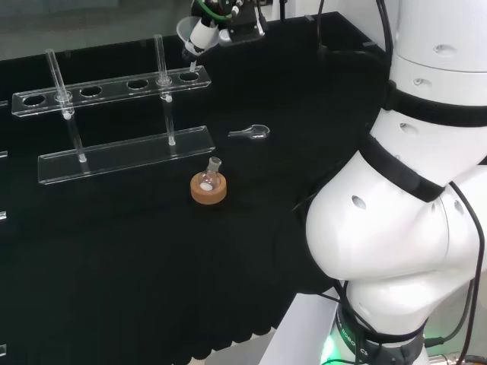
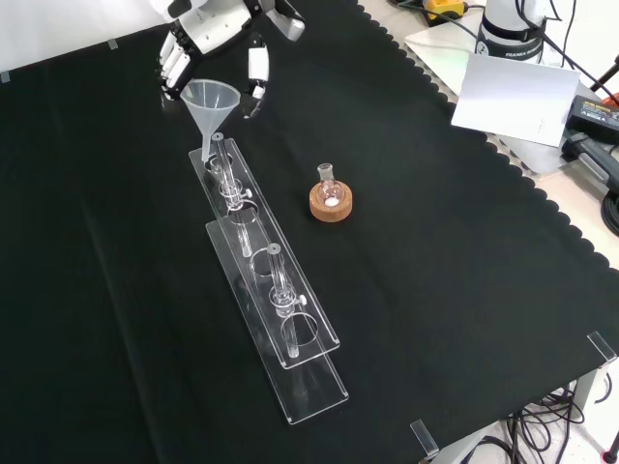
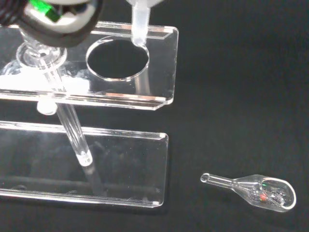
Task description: Put the funnel back on the funnel stand.
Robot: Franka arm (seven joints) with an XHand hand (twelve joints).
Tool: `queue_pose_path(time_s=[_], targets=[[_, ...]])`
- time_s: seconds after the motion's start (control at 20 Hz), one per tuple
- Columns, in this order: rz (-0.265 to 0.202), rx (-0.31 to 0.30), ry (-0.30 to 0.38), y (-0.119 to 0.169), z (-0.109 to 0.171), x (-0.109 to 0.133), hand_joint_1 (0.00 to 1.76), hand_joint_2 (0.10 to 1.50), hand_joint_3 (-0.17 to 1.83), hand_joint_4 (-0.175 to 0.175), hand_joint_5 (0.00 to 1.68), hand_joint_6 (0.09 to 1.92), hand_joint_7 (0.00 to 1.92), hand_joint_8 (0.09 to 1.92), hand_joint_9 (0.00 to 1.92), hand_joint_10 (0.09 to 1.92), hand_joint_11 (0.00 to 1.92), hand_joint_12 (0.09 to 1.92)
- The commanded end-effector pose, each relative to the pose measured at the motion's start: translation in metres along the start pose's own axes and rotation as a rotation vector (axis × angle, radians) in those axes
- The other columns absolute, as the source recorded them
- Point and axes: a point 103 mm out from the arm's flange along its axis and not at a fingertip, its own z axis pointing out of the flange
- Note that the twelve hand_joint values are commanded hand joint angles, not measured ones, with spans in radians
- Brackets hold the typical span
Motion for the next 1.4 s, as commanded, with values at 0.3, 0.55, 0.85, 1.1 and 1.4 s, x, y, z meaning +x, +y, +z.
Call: queue_pose_path(time_s=[0.3, 0.55, 0.85, 1.1, 1.4], targets=[[-0.006, 0.044, -0.002, 0.008, 0.014, -0.002, 0.88, 0.68, 0.54, 0.002, 0.64, 0.54, 0.5, 0.65, 0.95, 0.42, 0.6, 1.28], [-0.007, 0.04, -0.008, 0.001, 0.004, 0.002, 0.88, 0.68, 0.54, 0.001, 0.63, 0.54, 0.5, 0.65, 0.95, 0.42, 0.6, 1.28], [-0.015, 0.084, -0.05, 0.0, 0.007, 0.015, 0.87, 0.68, 0.53, -0.004, 0.59, 0.52, 0.49, 0.65, 0.92, 0.42, 0.59, 1.28], [-0.014, 0.123, -0.117, 0.005, 0.011, 0.026, 0.86, 0.67, 0.53, -0.009, 0.55, 0.51, 0.48, 0.65, 0.9, 0.41, 0.58, 1.28], [-0.022, 0.14, -0.129, 0.009, 0.018, 0.033, 0.83, 0.67, 0.52, -0.02, 0.47, 0.44, 0.39, 0.67, 0.79, 0.45, 0.53, 1.31]])
